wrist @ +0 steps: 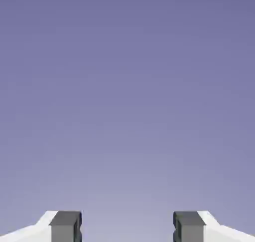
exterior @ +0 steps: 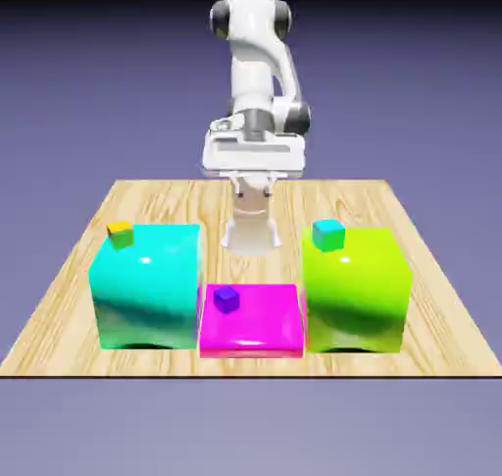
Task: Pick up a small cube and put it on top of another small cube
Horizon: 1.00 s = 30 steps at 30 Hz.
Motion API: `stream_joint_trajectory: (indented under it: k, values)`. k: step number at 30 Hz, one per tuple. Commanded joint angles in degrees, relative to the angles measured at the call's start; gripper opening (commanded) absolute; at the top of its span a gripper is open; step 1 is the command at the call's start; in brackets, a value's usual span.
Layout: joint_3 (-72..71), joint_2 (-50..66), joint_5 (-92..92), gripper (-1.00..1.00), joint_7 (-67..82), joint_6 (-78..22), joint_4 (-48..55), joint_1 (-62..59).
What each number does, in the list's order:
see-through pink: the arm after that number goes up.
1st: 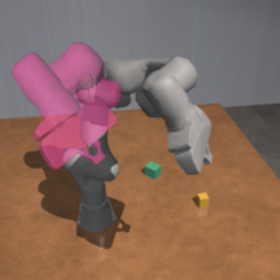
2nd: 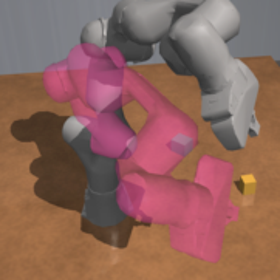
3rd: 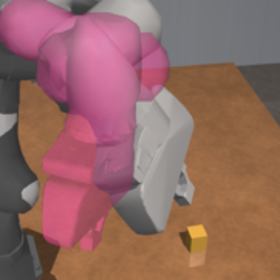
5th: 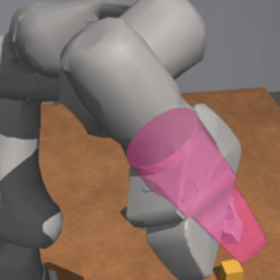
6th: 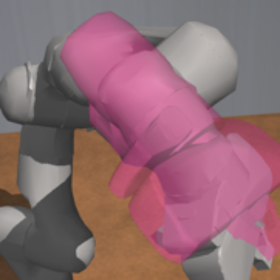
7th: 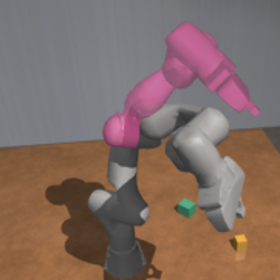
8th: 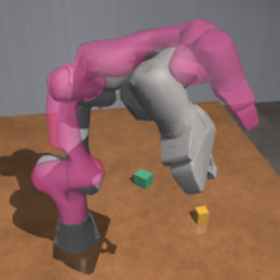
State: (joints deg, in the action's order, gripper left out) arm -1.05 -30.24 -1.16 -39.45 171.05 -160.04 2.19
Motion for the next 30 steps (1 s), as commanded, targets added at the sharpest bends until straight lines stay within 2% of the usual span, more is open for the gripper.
stream_joint_trajectory:
  k: [1,21,30]
  values:
    - [-1.93,1.53,-0.55,0.0,0.21,-2.11,1.12,0.8]
    - [-43.46,30.56,-10.19,0.0,-2.26,-42.89,24.23,15.17]
    - [-62.14,33.57,2.12,0.0,-15.86,-37.76,20.31,-1.68]
